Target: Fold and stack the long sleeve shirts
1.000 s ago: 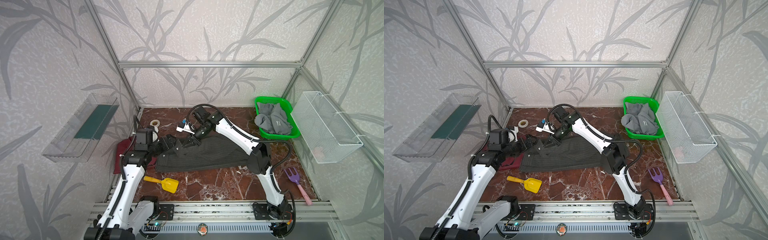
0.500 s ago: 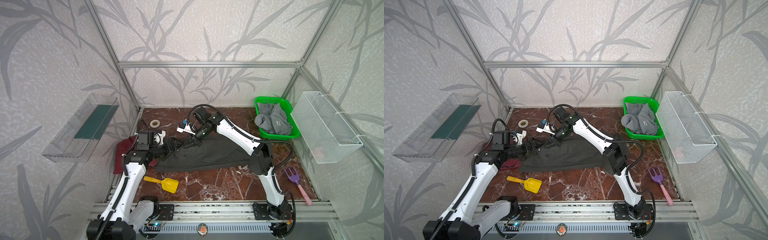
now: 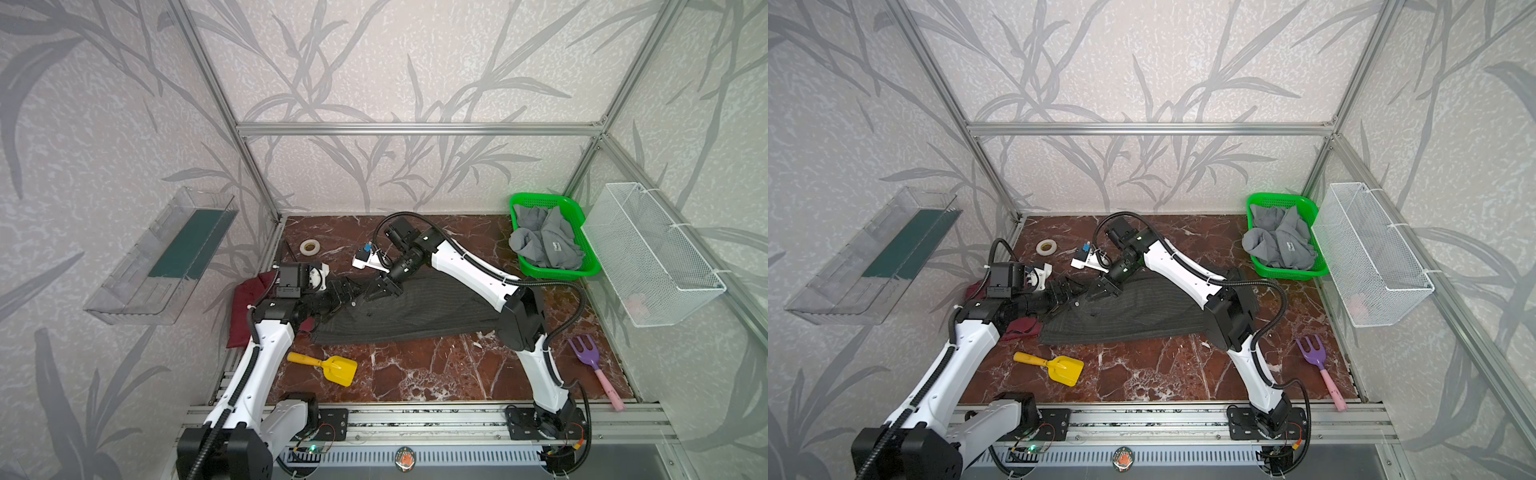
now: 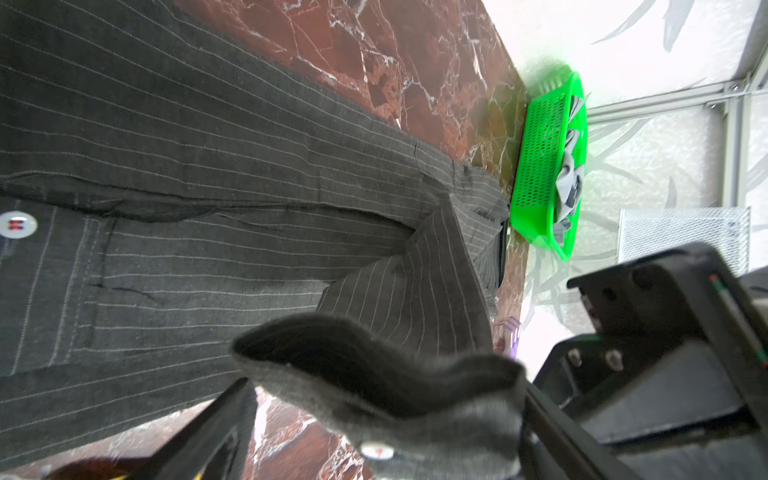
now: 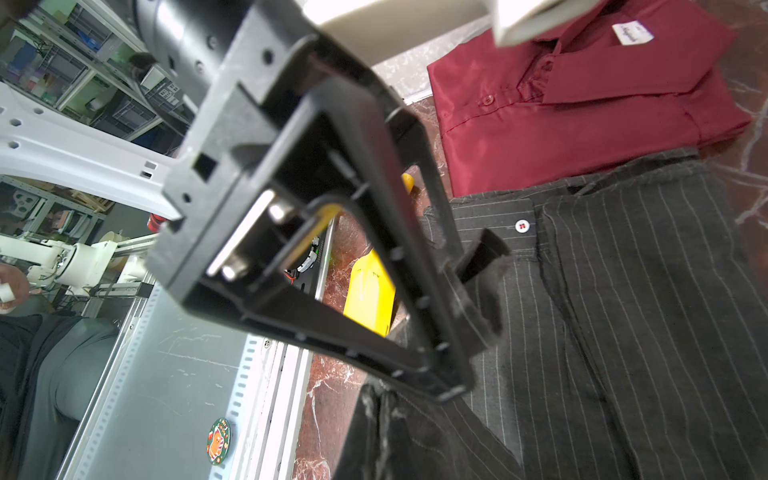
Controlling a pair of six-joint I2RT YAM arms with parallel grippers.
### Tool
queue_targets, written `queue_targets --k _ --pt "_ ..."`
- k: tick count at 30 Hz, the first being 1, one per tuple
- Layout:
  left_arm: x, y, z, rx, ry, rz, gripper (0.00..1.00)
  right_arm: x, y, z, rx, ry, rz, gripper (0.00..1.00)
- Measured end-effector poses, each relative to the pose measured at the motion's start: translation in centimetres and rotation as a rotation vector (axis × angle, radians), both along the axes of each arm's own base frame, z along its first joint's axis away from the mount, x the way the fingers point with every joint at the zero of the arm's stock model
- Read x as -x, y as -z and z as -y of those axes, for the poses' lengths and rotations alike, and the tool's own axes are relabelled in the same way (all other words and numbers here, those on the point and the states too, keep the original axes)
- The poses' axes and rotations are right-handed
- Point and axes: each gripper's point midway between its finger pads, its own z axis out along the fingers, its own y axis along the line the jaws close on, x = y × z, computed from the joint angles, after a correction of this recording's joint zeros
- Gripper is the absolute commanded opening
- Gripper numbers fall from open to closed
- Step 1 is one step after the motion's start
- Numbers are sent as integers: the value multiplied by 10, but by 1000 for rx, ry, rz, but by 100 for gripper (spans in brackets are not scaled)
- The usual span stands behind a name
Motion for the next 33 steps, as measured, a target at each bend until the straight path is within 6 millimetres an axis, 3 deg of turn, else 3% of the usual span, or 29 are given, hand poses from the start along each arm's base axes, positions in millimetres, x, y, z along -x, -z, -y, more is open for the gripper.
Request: queue_targets --k 6,21,24,29,33 --pt "-1 16 2 49 -32 -38 68 1 1 -1 -2 -4 -3 0" --pt "-10 13 4 83 -49 -27 5 2 6 0 4 -4 -9 0" --pt "-11 12 4 85 -54 -26 0 2 6 -1 7 -4 -4 0" --pt "-13 11 2 79 -68 -25 0 2 7 -1 11 0 2 0" --pt "-19 15 -4 63 -118 -49 0 -5 9 0 25 28 11 26"
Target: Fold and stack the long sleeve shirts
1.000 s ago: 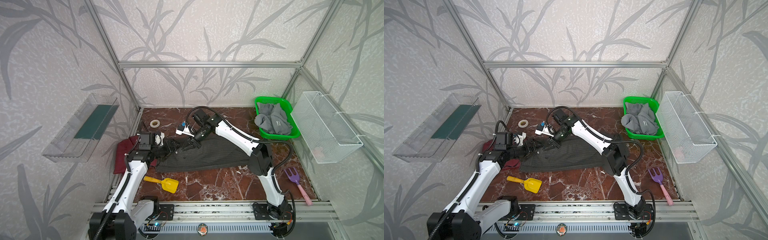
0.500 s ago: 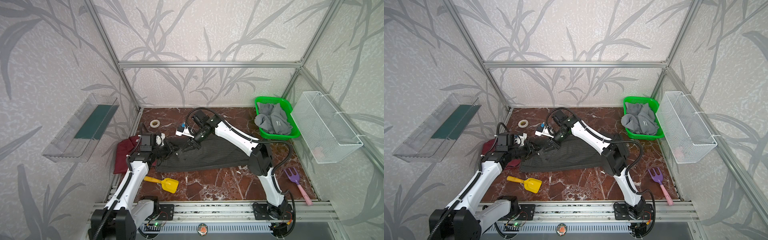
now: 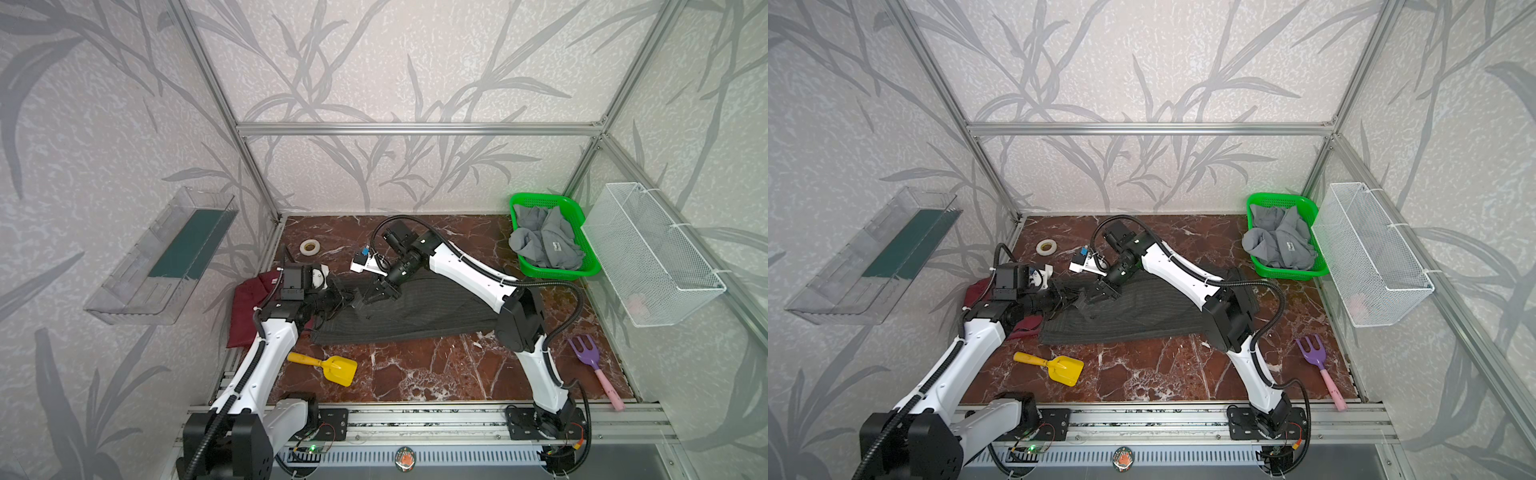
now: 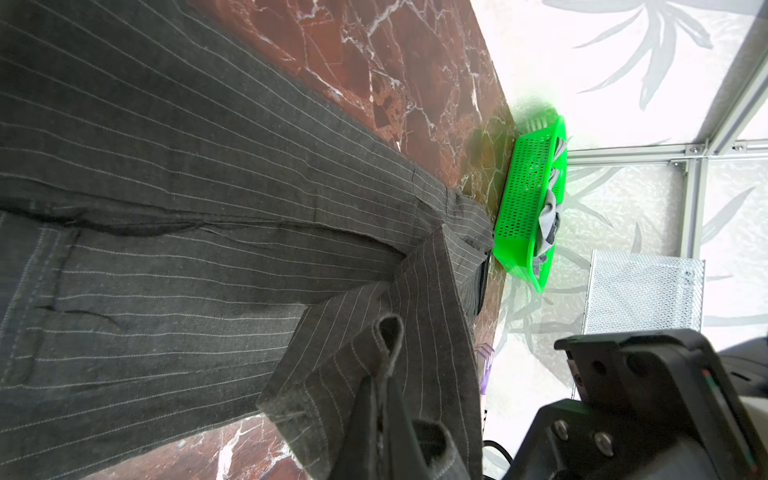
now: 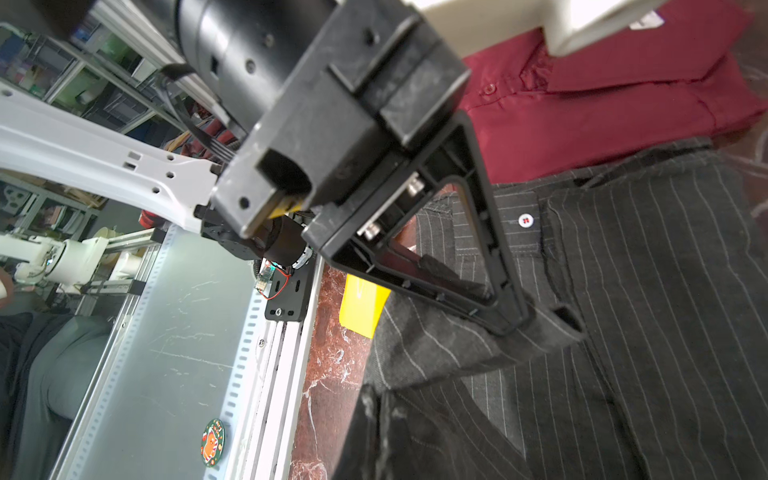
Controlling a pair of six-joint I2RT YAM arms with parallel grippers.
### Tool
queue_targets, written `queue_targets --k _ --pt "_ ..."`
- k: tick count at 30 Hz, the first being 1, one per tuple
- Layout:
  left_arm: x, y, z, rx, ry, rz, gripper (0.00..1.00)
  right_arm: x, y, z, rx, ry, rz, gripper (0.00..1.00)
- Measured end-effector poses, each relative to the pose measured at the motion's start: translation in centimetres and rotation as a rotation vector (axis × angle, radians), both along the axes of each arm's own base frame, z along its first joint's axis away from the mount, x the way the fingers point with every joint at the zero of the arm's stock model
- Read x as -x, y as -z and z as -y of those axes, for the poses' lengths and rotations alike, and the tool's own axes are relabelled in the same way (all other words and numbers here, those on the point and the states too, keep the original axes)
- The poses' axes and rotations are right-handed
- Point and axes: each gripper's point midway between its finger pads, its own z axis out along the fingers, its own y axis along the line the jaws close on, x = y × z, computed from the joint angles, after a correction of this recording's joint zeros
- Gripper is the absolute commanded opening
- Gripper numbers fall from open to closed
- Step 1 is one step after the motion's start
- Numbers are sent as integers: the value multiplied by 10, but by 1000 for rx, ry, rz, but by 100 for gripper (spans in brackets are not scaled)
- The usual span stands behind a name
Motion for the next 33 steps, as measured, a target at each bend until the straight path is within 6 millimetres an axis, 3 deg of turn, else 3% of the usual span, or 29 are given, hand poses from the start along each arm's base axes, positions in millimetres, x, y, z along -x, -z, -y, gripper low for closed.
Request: queue_targets --k 5,11,14,17,21,26,33 --pt "-11 16 -17 -42 -110 -70 0 -28 -14 28 -22 135 8 39" --pt "-30 19 -34 -90 -223 -103 0 -98 -50 85 -106 482 73 43" --pt "-37 22 -45 -125 -274 -113 0 -138 -57 115 -149 673 24 44" --pt "-42 27 -59 -165 -326 -126 0 -170 -35 146 -145 857 -75 44" --pt "-42 41 -75 -211 -379 -172 0 -191 10 190 -75 1080 -223 44" --pt "-38 55 -88 -267 -421 -230 0 -196 54 223 -29 1255 -364 44" --pt "-35 55 -103 -335 -470 -283 0 -189 99 250 48 1408 -432 43"
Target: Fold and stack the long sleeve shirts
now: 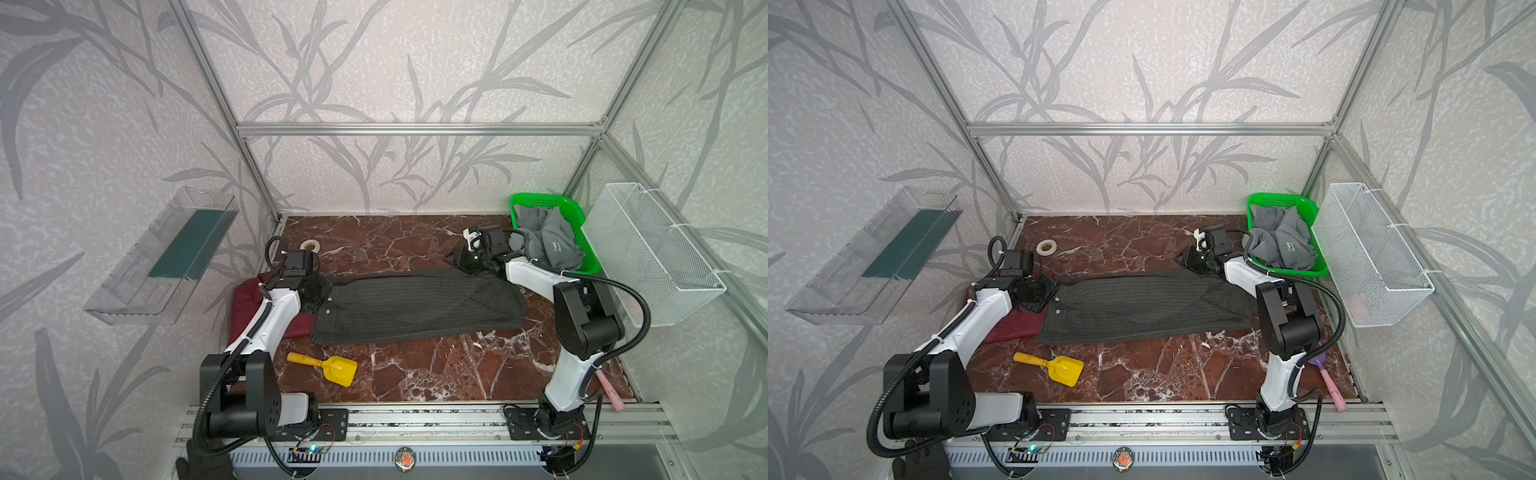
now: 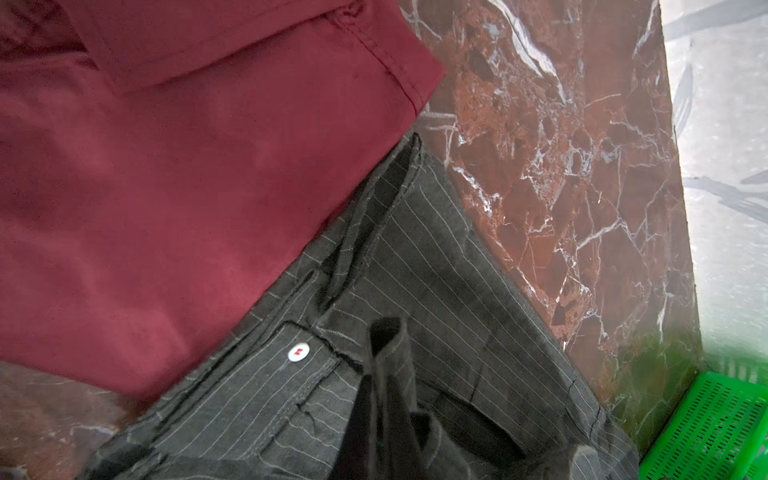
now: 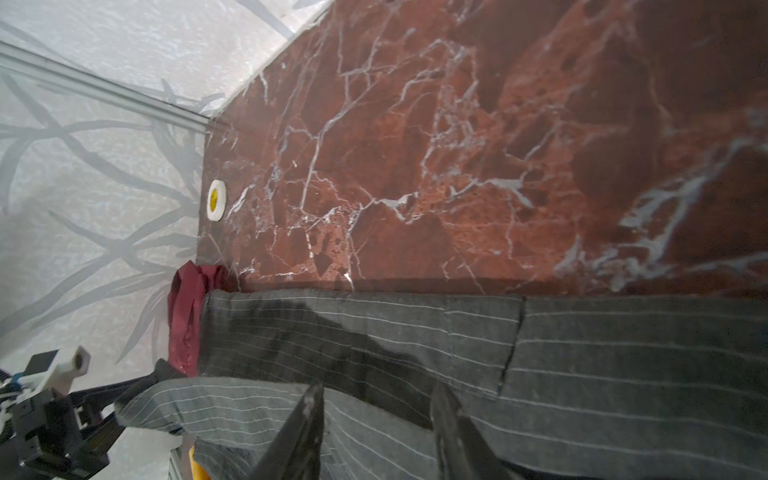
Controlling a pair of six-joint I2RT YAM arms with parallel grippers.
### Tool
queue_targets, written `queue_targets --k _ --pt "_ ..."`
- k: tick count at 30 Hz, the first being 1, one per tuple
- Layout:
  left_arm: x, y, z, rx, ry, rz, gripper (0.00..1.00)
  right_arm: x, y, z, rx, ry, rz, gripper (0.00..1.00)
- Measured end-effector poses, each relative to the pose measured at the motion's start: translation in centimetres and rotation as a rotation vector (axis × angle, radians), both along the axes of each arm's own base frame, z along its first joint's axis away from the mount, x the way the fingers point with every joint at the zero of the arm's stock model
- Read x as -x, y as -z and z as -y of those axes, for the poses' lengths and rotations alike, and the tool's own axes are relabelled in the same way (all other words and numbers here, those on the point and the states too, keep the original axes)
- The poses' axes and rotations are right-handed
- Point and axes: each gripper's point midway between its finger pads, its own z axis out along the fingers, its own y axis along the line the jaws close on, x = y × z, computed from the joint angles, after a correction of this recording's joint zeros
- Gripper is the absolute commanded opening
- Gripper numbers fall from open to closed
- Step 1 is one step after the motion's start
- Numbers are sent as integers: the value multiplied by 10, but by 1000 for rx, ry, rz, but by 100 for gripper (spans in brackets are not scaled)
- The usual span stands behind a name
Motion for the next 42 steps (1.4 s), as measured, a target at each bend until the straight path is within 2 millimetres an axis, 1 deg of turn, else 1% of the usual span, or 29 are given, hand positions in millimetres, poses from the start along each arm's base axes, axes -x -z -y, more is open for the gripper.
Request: queue_targets --k 2,4,8,10,14,17,21,25,27,28,30,35,38,42 --pt "1 2 -2 -4 -10 -27 0 4 6 6 17 28 -12 43" --pt "0 7 -2 0 -10 -64 0 5 7 11 26 52 -12 42" --pt "4 25 0 17 -2 -143 0 2 4 21 37 99 7 42" --pt "7 33 1 20 6 -178 0 1 6 28 41 125 6 42" --pt "13 42 2 20 21 -221 0 -3 10 43 40 169 -7 42" --pt "16 43 1 13 35 -242 9 -7 8 49 29 189 -3 42" --pt "13 38 -2 -10 50 -248 25 -8 7 49 23 194 -1 42" --pt "4 26 -6 -38 61 -233 45 -7 8 48 24 192 -2 42" --pt "-1 19 -9 -49 62 -223 48 -7 9 48 26 194 -4 42" --pt "-4 15 -10 -53 61 -217 55 -6 10 48 27 195 -6 42" --pt "-8 7 -13 -72 63 -211 57 -5 13 50 35 200 -11 42" --pt "-17 -15 -22 -116 48 -180 58 4 20 51 54 203 -33 42" --pt "-15 -22 -23 -119 44 -159 59 12 20 50 67 208 -38 41" --pt "-10 -24 -14 -110 56 -128 60 17 22 52 86 216 -42 37"
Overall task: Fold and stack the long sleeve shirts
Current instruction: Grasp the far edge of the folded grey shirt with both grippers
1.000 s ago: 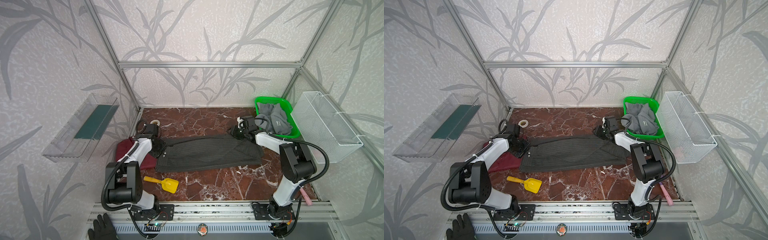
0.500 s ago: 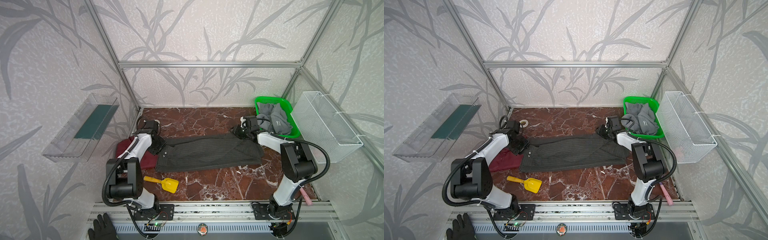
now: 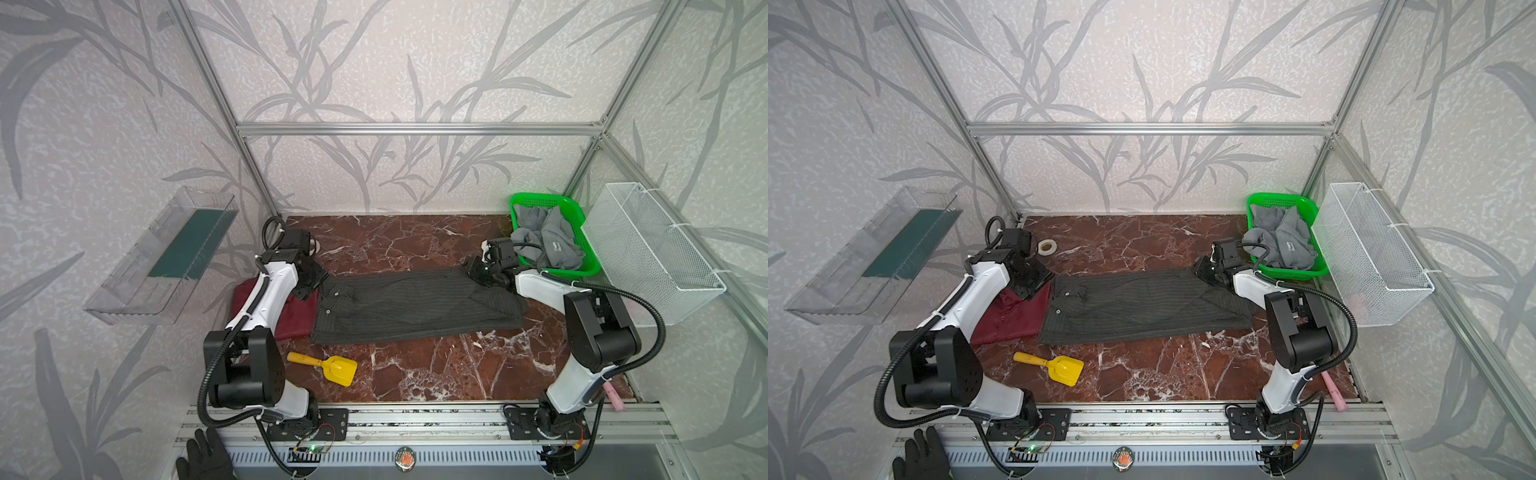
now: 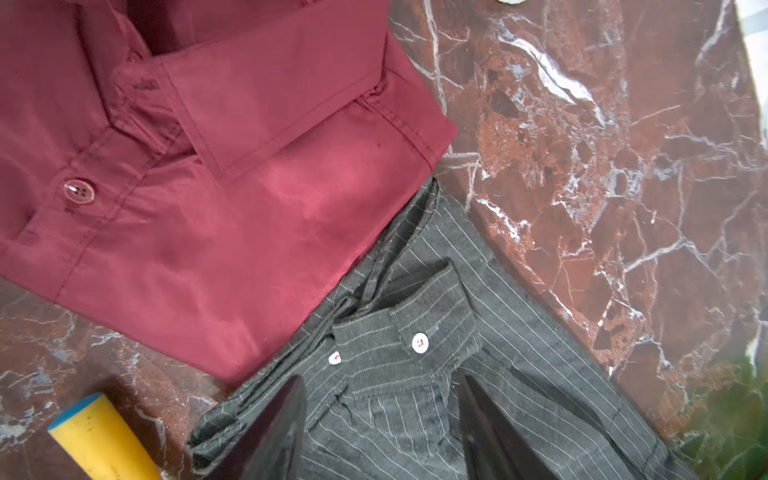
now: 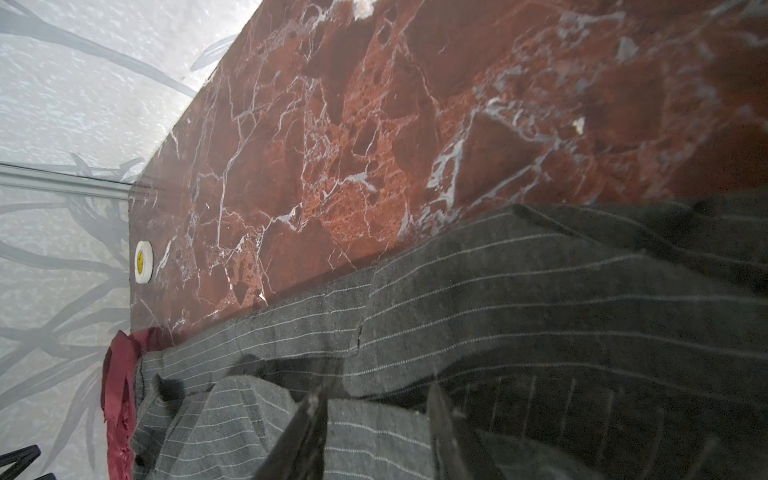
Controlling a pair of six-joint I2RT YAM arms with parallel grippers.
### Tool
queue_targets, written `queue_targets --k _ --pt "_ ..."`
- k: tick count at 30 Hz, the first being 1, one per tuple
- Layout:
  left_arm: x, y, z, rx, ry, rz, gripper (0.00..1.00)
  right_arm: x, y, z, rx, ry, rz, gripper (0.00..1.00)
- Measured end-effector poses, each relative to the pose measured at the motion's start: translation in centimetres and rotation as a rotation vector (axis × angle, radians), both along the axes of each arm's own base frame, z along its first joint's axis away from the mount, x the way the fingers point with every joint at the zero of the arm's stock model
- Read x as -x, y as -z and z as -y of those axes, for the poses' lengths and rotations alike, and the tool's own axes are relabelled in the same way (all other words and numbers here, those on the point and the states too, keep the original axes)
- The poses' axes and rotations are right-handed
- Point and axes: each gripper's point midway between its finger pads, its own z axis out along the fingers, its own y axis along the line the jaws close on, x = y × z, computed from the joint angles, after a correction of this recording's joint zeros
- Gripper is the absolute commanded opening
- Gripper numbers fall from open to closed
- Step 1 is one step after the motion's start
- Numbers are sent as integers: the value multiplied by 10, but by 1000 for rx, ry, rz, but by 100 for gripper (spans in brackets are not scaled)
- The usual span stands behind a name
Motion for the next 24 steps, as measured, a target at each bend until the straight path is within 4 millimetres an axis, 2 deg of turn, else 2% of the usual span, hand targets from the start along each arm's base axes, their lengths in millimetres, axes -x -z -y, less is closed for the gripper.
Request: queue_targets --k 4,10,15,19,22,24 --pt "0 11 17 16 42 -9 60 -2 5 8 16 28 -13 36" --pt "-7 42 39 36 102 -64 61 -6 35 34 51 102 -77 36" --pt "3 77 44 49 105 -138 61 -6 42 45 73 146 -96 37" --pt "15 93 44 57 102 -176 61 10 47 49 77 157 -120 38" --pt "15 95 45 60 103 -173 61 23 30 57 100 176 -98 39" --pt "14 95 45 61 103 -168 61 20 -2 67 128 207 -14 39"
